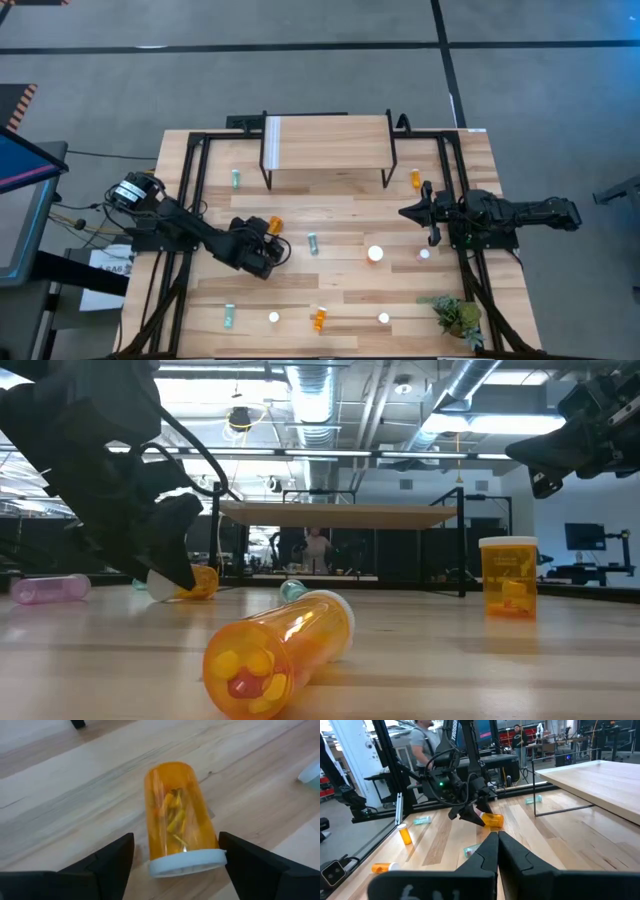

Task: Pick and place medicine bottles onto shelf by color
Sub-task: Put the left large orange pill bottle on the shelf

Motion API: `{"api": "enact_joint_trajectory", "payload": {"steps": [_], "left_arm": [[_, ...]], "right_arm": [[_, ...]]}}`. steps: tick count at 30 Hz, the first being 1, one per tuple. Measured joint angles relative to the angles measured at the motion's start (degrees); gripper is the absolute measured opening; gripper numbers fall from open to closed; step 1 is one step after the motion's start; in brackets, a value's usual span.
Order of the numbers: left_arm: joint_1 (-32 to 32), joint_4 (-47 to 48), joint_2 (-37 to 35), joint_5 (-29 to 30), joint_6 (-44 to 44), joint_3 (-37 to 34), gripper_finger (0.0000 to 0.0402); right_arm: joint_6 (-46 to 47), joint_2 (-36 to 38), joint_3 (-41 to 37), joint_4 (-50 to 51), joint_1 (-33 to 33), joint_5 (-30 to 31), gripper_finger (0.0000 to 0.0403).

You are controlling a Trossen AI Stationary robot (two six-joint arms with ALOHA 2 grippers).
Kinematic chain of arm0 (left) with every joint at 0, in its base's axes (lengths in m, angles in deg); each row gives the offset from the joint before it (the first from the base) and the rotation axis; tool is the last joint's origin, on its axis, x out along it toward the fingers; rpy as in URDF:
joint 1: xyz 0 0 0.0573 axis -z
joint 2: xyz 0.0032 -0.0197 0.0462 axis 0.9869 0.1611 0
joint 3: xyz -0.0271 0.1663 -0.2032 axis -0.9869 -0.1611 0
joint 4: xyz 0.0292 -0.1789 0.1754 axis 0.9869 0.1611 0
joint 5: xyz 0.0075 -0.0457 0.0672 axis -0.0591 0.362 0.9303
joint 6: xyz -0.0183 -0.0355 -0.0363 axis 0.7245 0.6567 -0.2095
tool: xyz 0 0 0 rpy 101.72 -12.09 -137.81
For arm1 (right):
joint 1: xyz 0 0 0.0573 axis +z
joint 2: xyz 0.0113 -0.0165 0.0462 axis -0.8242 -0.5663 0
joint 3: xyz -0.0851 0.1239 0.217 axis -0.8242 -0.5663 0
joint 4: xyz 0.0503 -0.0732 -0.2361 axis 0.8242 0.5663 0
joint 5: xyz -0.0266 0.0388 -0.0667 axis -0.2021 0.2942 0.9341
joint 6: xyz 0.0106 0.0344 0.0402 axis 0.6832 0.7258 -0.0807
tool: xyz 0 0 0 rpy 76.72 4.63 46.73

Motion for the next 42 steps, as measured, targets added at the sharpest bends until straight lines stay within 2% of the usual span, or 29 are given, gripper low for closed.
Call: {"api": "enact_joint_trajectory", "payload": {"steps": [9, 15, 20, 30, 37, 42], "left_arm": [[-0.02, 0.12, -0.08, -0.86, -3.67, 0.14, 0.0195], [-0.22, 5.99, -1.64, -5.18, -9.14, 3.36, 0.0189], [-0.23, 18.11, -4.81, -7.61, -14.82, 10.58, 0.0203], [-4.46, 39.26, -7.69, -16.98, -35.17, 31.01, 0.0206], [-9.78, 48.99, -7.69, -22.84, -46.04, 41.04, 0.0206], [-13.27, 52.17, -7.69, -23.84, -51.84, 44.66, 0.0206]], "right_arm": [[0.0, -0.02, 0.01, 0.0, 0.01, 0.01, 0.0027], [0.0, 0.0, 0.01, 0.0, 0.01, 0.0, 0.0027], [-0.01, -0.02, 0.01, 0.0, 0.01, 0.02, 0.0027], [0.0, -0.01, 0.01, 0.0, 0.02, 0.01, 0.0027], [0.0, -0.02, 0.01, 0.0, 0.01, 0.02, 0.0028], [0.0, 0.0, 0.02, 0.0, 0.0, 0.02, 0.0028]]}}
